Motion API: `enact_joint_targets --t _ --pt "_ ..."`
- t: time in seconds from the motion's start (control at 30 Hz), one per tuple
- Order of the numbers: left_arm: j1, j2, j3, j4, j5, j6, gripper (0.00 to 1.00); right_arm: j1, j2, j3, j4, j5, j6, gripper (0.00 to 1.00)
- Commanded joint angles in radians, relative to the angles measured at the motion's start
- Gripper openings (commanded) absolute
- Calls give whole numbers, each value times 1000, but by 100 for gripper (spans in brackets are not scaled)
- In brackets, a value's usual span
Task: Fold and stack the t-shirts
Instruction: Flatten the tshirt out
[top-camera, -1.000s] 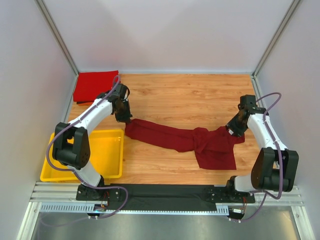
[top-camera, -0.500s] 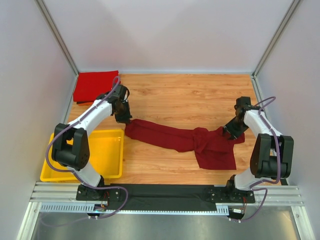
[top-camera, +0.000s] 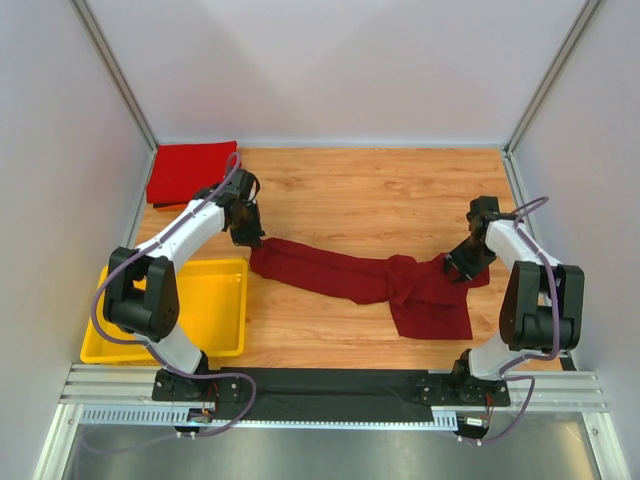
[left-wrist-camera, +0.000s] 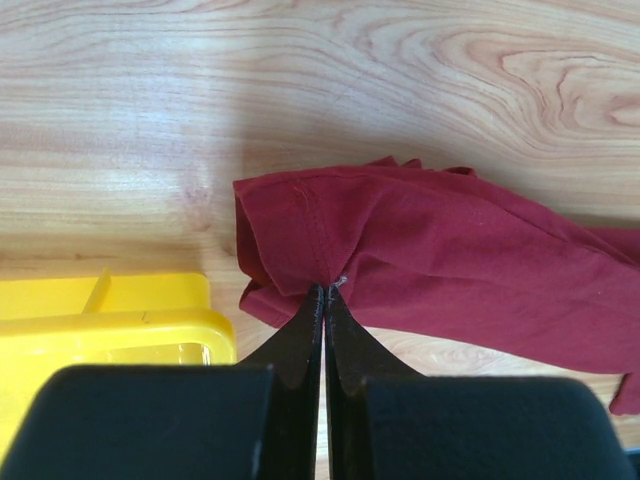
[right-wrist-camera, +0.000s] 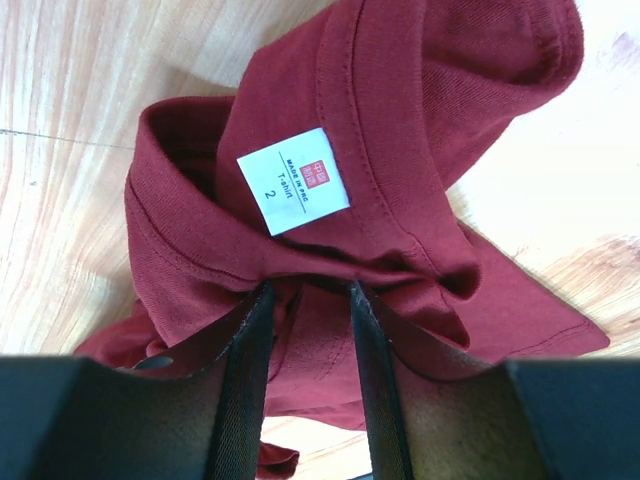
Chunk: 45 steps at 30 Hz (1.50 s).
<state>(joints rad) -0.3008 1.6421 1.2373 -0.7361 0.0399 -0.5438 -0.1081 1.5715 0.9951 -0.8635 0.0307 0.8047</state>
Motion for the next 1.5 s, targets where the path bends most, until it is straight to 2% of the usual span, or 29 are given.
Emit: enact_joint_targets --t 0.0,0.1,0.23,0.27,0.37,0.4,0.47,0.67,0.8,0.83,0.87,0.93,1.07,1.3,1.47 --pt "-6 -42 4 12 -5 -5 0 -1 7 0 12 -8 22 39" --pt "-9 -42 1 14 -8 -5 0 -1 7 -4 24 -14 24 34" --pt "-8 -41 1 17 -3 -7 0 -1 -13 -10 46 -15 14 9" --pt "-8 -41 1 17 -3 -8 0 -2 -22 -3 43 -14 8 1" --pt "-11 -60 -7 30 15 -10 0 -2 -59 20 5 40 -30 0" --pt "-18 -68 -21 56 37 -15 0 -1 -73 42 -20 145 -54 0" --pt "-34 -94 -36 84 44 -19 0 -5 -115 63 -40 236 -87 0" --pt "-89 -74 -19 89 46 -33 0 -8 -267 117 -55 264 -173 0" --pt "-89 -65 -21 75 22 -36 0 -8 -282 88 -77 170 -145 2" --pt "-89 -67 -21 70 15 -35 0 -8 -274 80 -84 138 -128 8" --pt "-89 -68 -22 69 14 -31 0 -7 -252 51 -83 48 -104 20" --pt "-89 -70 -29 67 14 -31 0 2 -231 8 -28 -30 -88 25" --pt "-89 -64 -30 69 23 -30 0 68 -199 -82 40 -69 -64 22" --pt "-89 -62 -33 67 11 -30 0 134 -222 -254 112 -46 -38 18" --pt "-89 -53 -33 67 9 -31 0 134 -255 -222 49 52 -88 23"
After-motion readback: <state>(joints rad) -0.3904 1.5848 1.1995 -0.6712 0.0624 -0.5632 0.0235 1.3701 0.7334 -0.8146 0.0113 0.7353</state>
